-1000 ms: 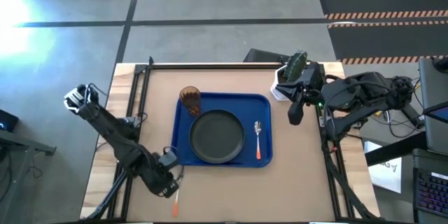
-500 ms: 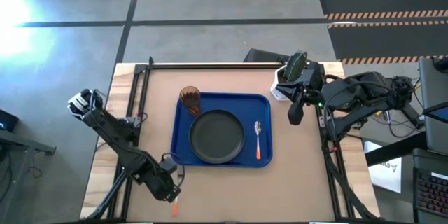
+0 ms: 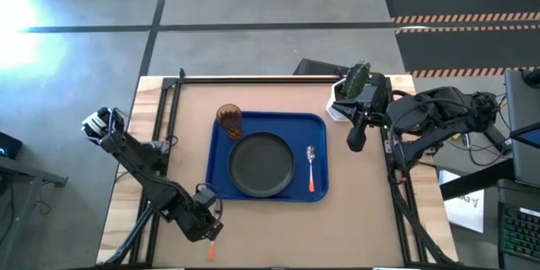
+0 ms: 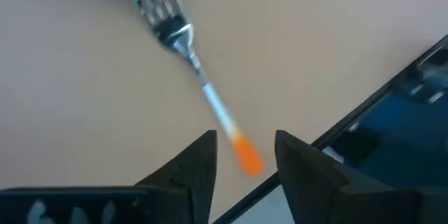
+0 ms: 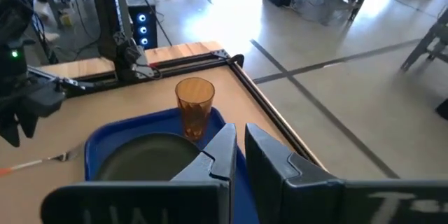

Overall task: Pick and place plate/cup/fork/spoon on tray
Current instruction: Put the fork on the blue tray between the black plate and the orange spoon

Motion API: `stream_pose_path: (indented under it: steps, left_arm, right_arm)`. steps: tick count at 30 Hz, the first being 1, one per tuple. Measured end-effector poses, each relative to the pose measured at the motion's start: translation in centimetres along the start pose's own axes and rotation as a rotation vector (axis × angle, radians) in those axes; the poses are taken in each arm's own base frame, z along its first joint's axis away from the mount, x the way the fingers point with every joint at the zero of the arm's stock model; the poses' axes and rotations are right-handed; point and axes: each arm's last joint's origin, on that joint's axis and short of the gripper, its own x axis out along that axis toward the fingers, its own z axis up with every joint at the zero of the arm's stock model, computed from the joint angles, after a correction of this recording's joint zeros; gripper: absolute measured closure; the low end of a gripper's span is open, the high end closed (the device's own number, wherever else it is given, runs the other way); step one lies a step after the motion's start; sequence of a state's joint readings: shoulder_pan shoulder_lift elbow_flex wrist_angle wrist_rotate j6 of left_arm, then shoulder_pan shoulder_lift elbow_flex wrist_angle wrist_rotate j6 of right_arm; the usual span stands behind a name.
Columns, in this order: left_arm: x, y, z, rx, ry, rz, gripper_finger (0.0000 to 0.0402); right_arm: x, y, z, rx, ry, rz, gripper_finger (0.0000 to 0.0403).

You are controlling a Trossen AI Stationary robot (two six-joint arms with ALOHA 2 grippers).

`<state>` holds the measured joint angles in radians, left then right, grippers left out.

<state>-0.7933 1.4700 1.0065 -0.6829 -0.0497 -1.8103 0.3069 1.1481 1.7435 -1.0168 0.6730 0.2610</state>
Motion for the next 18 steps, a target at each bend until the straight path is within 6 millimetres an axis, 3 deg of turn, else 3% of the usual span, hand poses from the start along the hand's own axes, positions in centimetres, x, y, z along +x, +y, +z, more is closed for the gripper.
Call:
stream_pose_path:
  steps: [9, 14, 18]
  left_arm:
    - [0.6, 0.1, 0.4, -0.28, -0.009, 0.002, 0.0274]
    - [2.4, 0.4, 0.0, -0.382, 0.096, 0.114, 0.0274]
    - [3.8, -0.2, -0.2, -0.397, 0.12, 0.084, 0.0274]
  right_arm:
    - [0.0, 0.2, 0.0, -0.094, 0.012, 0.054, 0.0381]
    - [0.0, 0.2, 0.0, -0.123, 0.011, 0.054, 0.0381]
    - [0.0, 0.2, 0.0, -0.133, 0.01, 0.054, 0.0381]
